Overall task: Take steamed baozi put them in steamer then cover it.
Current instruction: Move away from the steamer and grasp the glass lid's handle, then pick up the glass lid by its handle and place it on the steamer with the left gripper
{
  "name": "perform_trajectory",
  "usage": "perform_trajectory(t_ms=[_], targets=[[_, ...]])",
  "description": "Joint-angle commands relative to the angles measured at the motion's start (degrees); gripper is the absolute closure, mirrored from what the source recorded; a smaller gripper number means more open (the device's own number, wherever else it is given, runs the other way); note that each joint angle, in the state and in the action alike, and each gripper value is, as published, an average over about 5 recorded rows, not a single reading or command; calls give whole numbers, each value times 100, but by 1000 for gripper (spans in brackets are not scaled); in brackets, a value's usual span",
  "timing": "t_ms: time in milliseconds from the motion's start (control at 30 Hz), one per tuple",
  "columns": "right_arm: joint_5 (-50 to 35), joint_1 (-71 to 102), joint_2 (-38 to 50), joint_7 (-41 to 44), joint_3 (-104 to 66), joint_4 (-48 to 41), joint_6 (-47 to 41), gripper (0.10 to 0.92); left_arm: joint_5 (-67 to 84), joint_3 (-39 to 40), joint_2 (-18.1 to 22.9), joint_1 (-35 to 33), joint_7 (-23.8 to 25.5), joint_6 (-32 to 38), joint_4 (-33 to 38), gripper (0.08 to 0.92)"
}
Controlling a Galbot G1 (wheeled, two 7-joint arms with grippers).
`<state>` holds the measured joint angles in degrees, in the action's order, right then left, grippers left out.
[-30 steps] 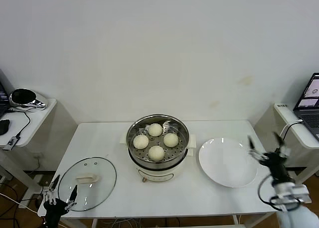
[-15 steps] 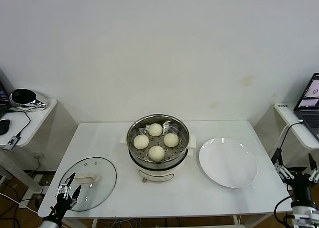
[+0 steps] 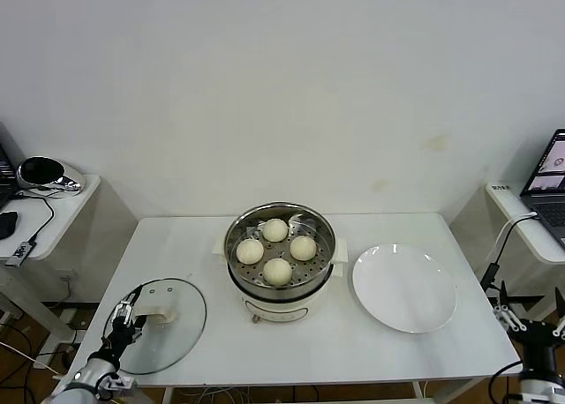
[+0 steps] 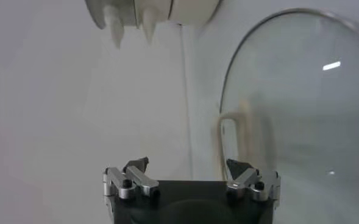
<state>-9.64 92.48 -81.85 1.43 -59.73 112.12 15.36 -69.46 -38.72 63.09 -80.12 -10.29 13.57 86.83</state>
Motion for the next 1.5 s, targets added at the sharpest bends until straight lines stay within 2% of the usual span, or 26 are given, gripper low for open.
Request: perform_trajectory(t_ms=[33,200,533,700,833,1033,1200,1333,1500], targets=[[56,67,-70,-35,-38,-9,50,203,20,193,-52,481,36,1,-396,191],[84,74,-73,-23,-12,-17,66,203,159,220,-47,433,11,25,-449,303],[174,74,-80,5,172,-48,42,203,587,221,-69,230,-271,293,-280,597],[239,49,-66,24,270,-72,40,203,662,-21,-117,-20,-354,374,246,736],[275,36,-38,41,313,-65,46,203,1061,-396,-313,-204,-165,293,850,841],[290,43,-5,60,344,-55,53,203,1925,-893,-807,-243,339,29,1611,865],[340,84,-12,84,418,-23,53,203,2196,-916,-1164,62,742,-360,2041,865],[426,137,-53,102,496,20,78,203,2388,-440,-1466,296,980,-876,2370,865],[623,167,-120,100,581,59,92,203,2392,798,-1684,642,1210,-2002,2871,865]])
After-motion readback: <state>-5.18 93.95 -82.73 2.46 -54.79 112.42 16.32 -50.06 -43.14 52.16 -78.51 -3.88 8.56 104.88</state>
